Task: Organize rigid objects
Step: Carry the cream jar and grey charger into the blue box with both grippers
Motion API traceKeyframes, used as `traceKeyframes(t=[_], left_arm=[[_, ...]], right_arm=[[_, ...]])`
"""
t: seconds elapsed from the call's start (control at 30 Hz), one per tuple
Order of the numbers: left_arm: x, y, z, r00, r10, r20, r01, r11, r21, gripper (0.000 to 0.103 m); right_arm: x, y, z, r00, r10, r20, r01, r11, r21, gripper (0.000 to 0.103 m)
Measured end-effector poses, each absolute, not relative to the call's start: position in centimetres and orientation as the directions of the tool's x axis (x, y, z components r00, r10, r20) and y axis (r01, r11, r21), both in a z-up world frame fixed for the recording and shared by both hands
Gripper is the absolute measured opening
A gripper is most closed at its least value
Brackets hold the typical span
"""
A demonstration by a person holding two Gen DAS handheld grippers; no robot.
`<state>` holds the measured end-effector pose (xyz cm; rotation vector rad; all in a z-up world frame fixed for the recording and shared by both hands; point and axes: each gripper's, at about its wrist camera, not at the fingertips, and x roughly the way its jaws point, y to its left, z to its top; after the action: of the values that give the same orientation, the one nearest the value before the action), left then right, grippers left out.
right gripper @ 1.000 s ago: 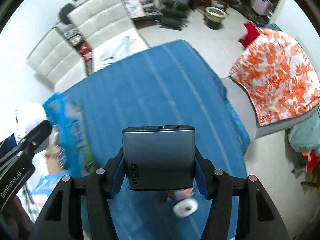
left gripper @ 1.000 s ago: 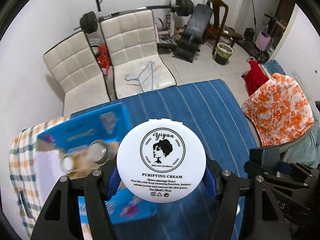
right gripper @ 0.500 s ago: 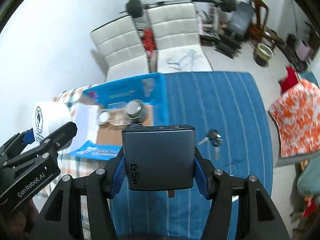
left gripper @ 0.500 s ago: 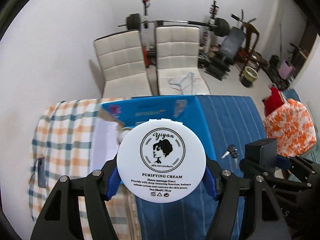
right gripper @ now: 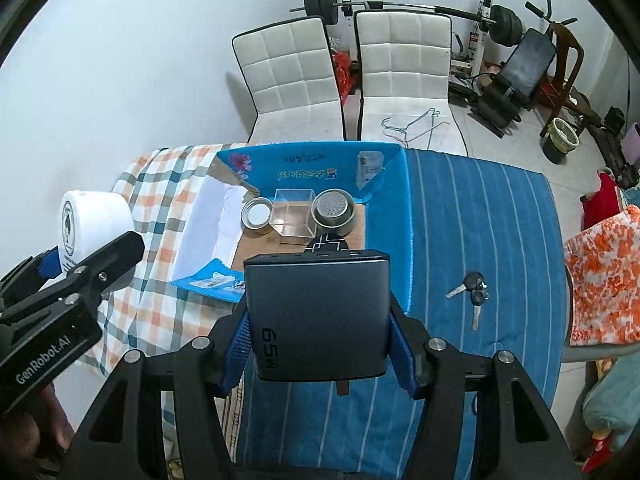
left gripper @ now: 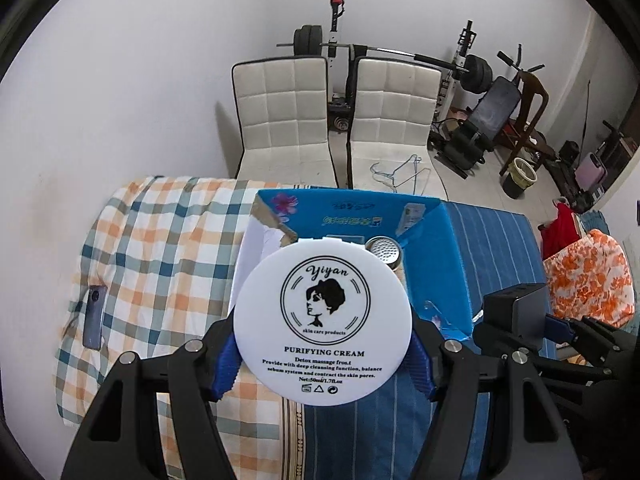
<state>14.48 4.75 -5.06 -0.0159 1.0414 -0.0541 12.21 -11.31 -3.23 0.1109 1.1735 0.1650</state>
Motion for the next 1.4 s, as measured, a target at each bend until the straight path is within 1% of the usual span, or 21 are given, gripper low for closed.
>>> traceKeyframes(t=[0.13,0.23,0.3,0.4,0.67,0.9,1.0,1.1,1.4], left_arm=[[16.8,6.6,-8.8,0.430,-0.085,-0.899,0.028,0.996,-0.081,0.065],[19.0,8.2,-13.5,0.321,-0.131,-0.938,0.005,0.991,-0.137,0.065],[19.9,8.9,-15.9,0.284,-0.118,-0.952,-0.009,0.992,-0.126,0.065],[21.0,9.6,-18.5,0.246,-0.067,-0.967,-0.015,0.997,-0.073,0.065],[23.9,10.4,-22.8,0.171,-0.070,-0.983,-0.008,0.997,-0.072,0.065],[25.9,9.2,-25.8,0.092,-0.079,-0.993,0.044,0.996,-0.075,0.066],[26.4,8.8,-27.1,0.051,-0.071,-0.996,0.063,0.996,-0.068,0.066],[27.0,8.3,-27.3,0.043,-0.044,-0.998,0.102,0.994,-0.039,0.065],[27.8,8.6,-27.3,-0.041,-0.038,-0.998,0.091,0.995,-0.041,0.066]], right_arm=[[14.0,-10.7,-6.1,0.336,0.260,-0.905,-0.052,0.965,0.258,0.062],[16.5,-10.0,-9.9,0.279,0.353,-0.893,-0.020,0.932,0.362,0.062],[18.6,-9.2,-13.4,0.232,0.407,-0.883,0.007,0.907,0.420,0.062],[20.8,-7.8,-17.5,0.184,0.456,-0.871,0.037,0.882,0.470,0.062],[24.6,-5.6,-26.8,0.086,0.529,-0.844,0.120,0.836,0.536,0.062],[25.8,-5.0,-31.0,0.000,0.450,-0.893,0.121,0.886,0.447,0.062],[25.7,-5.1,-31.9,-0.023,0.367,-0.930,0.114,0.925,0.362,0.062],[25.6,-5.2,-32.3,-0.030,0.305,-0.952,0.101,0.949,0.300,0.062],[25.9,-5.4,-33.5,-0.093,0.284,-0.954,0.082,0.957,0.277,0.062]])
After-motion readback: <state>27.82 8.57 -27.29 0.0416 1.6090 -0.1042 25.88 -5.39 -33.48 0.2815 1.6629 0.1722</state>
